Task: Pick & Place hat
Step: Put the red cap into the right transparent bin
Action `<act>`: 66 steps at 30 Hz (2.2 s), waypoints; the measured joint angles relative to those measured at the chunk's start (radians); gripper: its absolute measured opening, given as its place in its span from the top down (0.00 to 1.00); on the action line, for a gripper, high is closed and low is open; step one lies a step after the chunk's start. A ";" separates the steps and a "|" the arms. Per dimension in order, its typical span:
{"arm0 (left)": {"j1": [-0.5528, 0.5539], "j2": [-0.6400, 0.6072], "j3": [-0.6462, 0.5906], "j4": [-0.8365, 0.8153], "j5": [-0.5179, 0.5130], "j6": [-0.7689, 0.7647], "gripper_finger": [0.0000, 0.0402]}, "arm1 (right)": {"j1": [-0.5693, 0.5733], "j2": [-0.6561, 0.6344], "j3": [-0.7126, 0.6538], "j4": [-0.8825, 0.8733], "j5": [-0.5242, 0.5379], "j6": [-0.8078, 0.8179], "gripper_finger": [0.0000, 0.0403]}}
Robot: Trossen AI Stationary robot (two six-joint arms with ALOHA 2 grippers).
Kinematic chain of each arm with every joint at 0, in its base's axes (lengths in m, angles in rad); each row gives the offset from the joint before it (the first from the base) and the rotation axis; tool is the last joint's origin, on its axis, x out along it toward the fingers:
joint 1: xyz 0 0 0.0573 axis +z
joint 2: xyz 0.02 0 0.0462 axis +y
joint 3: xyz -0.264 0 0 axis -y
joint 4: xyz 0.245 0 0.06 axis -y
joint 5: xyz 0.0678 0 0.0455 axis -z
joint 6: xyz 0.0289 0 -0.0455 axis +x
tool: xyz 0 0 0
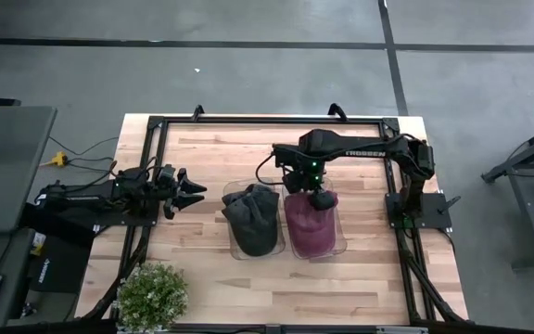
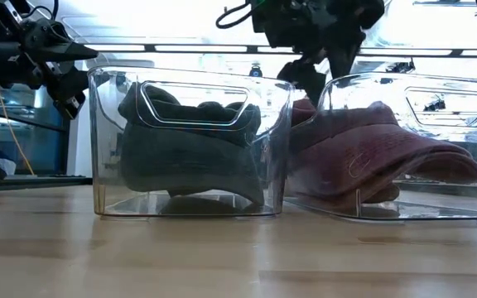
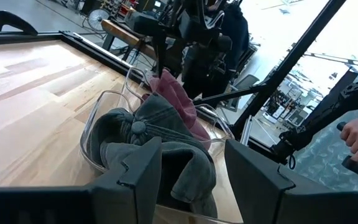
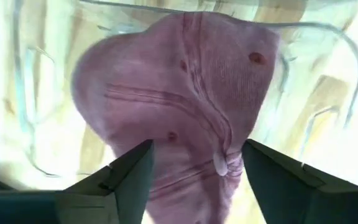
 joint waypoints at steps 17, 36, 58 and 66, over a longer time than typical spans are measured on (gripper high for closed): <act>0.000 0.000 0.000 0.000 0.003 0.000 0.58 | -0.051 -0.105 -0.001 -0.068 0.073 0.146 0.96; 0.000 0.000 0.000 0.000 0.002 0.000 0.58 | -0.019 -0.651 -0.620 0.374 0.131 0.939 1.00; 0.000 0.000 0.000 0.000 -0.001 0.000 0.58 | -0.019 -0.756 -0.929 0.680 0.111 1.331 1.00; 0.000 0.000 0.000 0.000 0.000 0.000 0.58 | -0.019 -0.746 -0.929 0.726 0.113 1.355 1.00</act>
